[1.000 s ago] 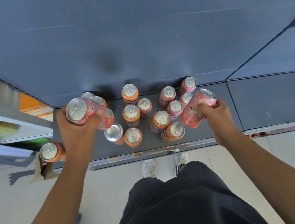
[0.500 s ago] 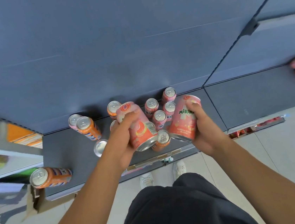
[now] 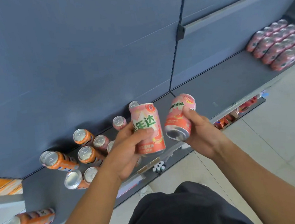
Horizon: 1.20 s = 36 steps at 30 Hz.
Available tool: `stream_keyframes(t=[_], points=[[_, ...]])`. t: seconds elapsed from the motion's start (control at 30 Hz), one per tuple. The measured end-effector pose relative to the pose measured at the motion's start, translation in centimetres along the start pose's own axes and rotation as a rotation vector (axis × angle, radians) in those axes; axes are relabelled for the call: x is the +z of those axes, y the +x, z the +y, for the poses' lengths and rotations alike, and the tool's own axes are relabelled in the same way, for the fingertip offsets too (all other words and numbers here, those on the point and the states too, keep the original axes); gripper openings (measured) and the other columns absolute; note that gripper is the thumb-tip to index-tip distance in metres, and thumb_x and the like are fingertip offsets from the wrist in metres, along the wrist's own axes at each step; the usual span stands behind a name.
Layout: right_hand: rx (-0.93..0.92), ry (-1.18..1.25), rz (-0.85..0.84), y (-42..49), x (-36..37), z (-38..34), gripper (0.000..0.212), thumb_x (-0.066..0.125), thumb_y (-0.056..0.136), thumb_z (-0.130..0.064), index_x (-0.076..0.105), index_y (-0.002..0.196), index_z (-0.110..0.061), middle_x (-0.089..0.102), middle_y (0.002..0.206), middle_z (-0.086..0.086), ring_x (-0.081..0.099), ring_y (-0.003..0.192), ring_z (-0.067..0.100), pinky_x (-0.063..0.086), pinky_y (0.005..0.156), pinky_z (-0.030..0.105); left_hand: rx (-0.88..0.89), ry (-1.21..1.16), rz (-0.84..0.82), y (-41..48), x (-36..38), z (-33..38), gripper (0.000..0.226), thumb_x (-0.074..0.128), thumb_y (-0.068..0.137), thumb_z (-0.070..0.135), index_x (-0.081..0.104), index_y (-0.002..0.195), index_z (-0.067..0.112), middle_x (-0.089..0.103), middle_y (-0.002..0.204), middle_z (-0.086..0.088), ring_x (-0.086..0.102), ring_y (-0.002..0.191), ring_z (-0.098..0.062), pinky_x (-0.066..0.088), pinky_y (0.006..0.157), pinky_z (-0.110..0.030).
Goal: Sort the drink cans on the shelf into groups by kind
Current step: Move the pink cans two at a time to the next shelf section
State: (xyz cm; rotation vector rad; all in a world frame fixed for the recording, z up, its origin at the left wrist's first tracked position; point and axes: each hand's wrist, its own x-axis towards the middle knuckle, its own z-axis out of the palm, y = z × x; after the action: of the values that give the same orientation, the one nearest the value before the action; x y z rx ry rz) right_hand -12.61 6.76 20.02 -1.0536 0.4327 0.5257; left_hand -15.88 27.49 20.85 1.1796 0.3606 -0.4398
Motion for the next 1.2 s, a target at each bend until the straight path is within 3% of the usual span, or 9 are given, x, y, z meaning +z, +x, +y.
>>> stream_keyframes(t=[0.13,0.3,0.5,0.6,0.7,0.87,0.97,1.07,1.2], points=[[-0.039,0.082,0.059,-1.1,-6.3,-3.0,0.062,0.075,0.074,-0.035,0.055,0.126,-0.009,0.073,0.102,0.011,0.069,0.095,0.028,0.052,0.097,0.053,0.025,0.127,0.02,1.3,6.5,-0.9,0.052,0.081,0.067,0.012,0.064,0.115,0.02,0.075,0.103,-0.004,0.072,0.094,-0.02,0.057,0.078,-0.04],[-0.133,-0.187,0.135,-3.5,-14.0,-6.7,0.073,0.085,0.075,-0.031,0.044,0.133,-0.018,0.065,0.122,0.013,0.072,0.099,0.026,0.06,0.08,0.045,0.117,0.298,0.009,3.0,14.8,-2.7,0.051,0.088,0.064,0.02,0.067,0.109,0.034,0.075,0.101,0.002,0.073,0.089,-0.012,0.057,0.069,-0.028],[-0.163,-0.235,0.134,-7.2,-22.0,-10.1,0.068,0.075,0.084,-0.017,0.036,0.138,-0.026,0.063,0.123,0.006,0.07,0.102,0.024,0.061,0.081,0.042,0.149,0.398,-0.066,4.9,24.1,-4.4,0.046,0.077,0.079,0.007,0.063,0.119,0.025,0.076,0.102,0.0,0.074,0.087,-0.014,0.057,0.068,-0.028],[-0.225,-0.26,0.167,-8.7,-24.8,-11.3,0.058,0.068,0.089,-0.008,0.04,0.137,-0.025,0.065,0.119,0.005,0.07,0.101,0.019,0.06,0.079,0.033,0.169,0.423,-0.124,5.7,27.6,-5.2,0.055,0.084,0.072,0.009,0.062,0.121,0.022,0.076,0.102,-0.001,0.074,0.089,-0.016,0.057,0.068,-0.025],[-0.319,-0.299,0.224,-9.8,-27.2,-12.5,0.047,0.071,0.087,-0.006,0.049,0.122,-0.029,0.068,0.108,0.002,0.072,0.087,0.007,0.057,0.066,0.02,0.21,0.462,-0.185,6.9,30.6,-5.6,0.065,0.085,0.061,0.019,0.061,0.122,0.022,0.075,0.104,-0.001,0.073,0.09,-0.015,0.056,0.067,-0.022],[-0.44,-0.403,0.328,-10.5,-31.0,-14.2,0.07,0.085,0.074,-0.009,0.047,0.13,-0.026,0.067,0.113,0.001,0.07,0.098,0.013,0.058,0.079,0.025,0.323,0.609,-0.337,9.5,34.3,-5.1,0.079,0.088,0.054,0.021,0.056,0.126,0.023,0.073,0.105,0.006,0.072,0.091,-0.01,0.055,0.068,-0.021],[-0.479,-0.47,0.375,-10.3,-32.8,-15.6,0.079,0.089,0.069,-0.009,0.044,0.131,-0.03,0.065,0.111,-0.009,0.068,0.1,0.006,0.056,0.08,0.021,0.378,0.697,-0.421,11.6,36.4,-4.4,0.074,0.088,0.058,0.02,0.055,0.119,0.044,0.072,0.105,0.015,0.071,0.092,-0.007,0.055,0.07,-0.018],[-0.504,-0.484,0.397,-9.4,-34.4,-17.4,0.077,0.089,0.069,-0.01,0.044,0.124,-0.037,0.064,0.11,-0.011,0.067,0.1,0.004,0.055,0.078,0.019,0.397,0.777,-0.46,14.4,38.2,-3.8,0.068,0.087,0.056,0.038,0.054,0.112,0.057,0.071,0.107,0.016,0.071,0.094,-0.009,0.058,0.076,-0.026],[-0.518,-0.489,0.432,-7.0,-36.4,-20.8,0.077,0.091,0.068,-0.016,0.043,0.124,-0.041,0.063,0.112,-0.018,0.066,0.104,0.005,0.056,0.082,0.021,0.405,0.839,-0.512,19.0,40.4,-3.1,0.078,0.092,0.062,0.033,0.051,0.129,0.035,0.071,0.112,0.009,0.07,0.099,-0.016,0.058,0.087,-0.045]])
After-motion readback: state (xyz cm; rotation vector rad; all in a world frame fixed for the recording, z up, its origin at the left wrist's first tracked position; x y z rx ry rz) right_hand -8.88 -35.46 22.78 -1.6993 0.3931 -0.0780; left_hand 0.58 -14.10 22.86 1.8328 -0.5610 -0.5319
